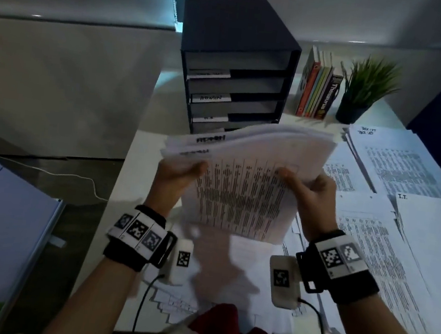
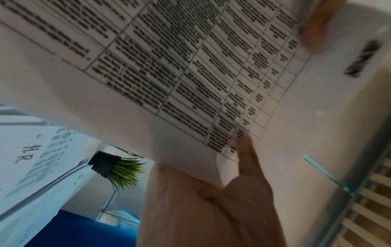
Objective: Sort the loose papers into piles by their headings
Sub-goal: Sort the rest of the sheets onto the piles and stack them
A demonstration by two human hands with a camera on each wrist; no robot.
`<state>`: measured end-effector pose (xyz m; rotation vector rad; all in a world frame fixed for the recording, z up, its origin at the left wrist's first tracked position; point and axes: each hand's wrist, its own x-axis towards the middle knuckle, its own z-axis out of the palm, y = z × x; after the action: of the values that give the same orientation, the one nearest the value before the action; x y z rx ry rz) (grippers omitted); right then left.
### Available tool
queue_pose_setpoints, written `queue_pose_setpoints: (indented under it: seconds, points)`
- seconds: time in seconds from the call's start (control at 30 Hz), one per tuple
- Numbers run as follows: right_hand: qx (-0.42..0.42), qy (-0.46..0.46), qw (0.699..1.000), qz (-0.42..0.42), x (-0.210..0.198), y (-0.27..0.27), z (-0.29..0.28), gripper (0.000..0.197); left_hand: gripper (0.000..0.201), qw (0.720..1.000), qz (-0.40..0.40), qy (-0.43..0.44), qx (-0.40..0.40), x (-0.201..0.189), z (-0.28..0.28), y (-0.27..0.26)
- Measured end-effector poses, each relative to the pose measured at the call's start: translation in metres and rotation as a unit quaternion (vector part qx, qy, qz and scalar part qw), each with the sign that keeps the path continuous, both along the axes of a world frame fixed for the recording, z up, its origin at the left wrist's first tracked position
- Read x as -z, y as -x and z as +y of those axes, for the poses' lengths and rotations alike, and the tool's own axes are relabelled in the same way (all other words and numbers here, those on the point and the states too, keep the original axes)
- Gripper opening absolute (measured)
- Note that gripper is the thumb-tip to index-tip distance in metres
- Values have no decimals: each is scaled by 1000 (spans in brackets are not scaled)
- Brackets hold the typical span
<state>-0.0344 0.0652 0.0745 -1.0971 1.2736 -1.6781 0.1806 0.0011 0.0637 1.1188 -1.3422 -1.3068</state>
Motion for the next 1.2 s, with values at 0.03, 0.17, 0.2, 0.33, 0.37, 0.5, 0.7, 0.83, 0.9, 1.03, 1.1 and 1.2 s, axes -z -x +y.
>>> queue_pose_setpoints:
  seconds: [0.03, 0.17, 0.2, 0.33, 0.37, 0.5, 0.7, 0.83, 0.9, 1.03, 1.1, 1.2]
  points:
    - [4, 9, 1000, -1, -4, -1, 1, 11, 24, 999, 11, 26, -15, -8, 3, 2]
    - [34, 81, 996, 2, -25, 7, -7, 6, 40, 990, 118, 69, -45, -28, -5, 0]
    - [28, 100, 995, 1, -27, 8, -8, 10, 43, 989, 122, 76, -36, -30, -5, -1]
    - [-11, 46, 999, -23, 0, 12, -10, 25, 34, 999, 32, 37, -2, -7, -4, -2]
    - [-15, 10, 1000, -14, 12, 13, -10, 26, 23, 1000, 2, 18, -2, 3, -3, -1]
    - [-12, -43, 999, 9, 33, 25, -10, 12, 30, 994, -97, -38, -24, 29, -2, 6]
    - [-11, -24, 999, 34, 16, 77, -37, 9, 42, 983, -157, 61, -77, 3, -21, 47]
    - [-28, -200, 944, 262, 38, 134, -58, 31, 32, 950, -195, 157, -185, -32, -39, 82]
    - [-78, -298, 855, 417, 53, 155, -63, 47, 30, 944, -181, 179, -211, -48, -46, 99]
    - [-190, -413, 644, 615, 77, 178, -64, 87, 21, 934, -207, 182, -227, -61, -60, 126]
    - [-221, -403, 611, 644, 85, 184, -64, 96, 20, 933, -211, 183, -228, -61, -59, 138]
    - [-237, -384, 583, 676, 93, 186, -65, 98, 24, 935, -202, 190, -222, -57, -55, 157]
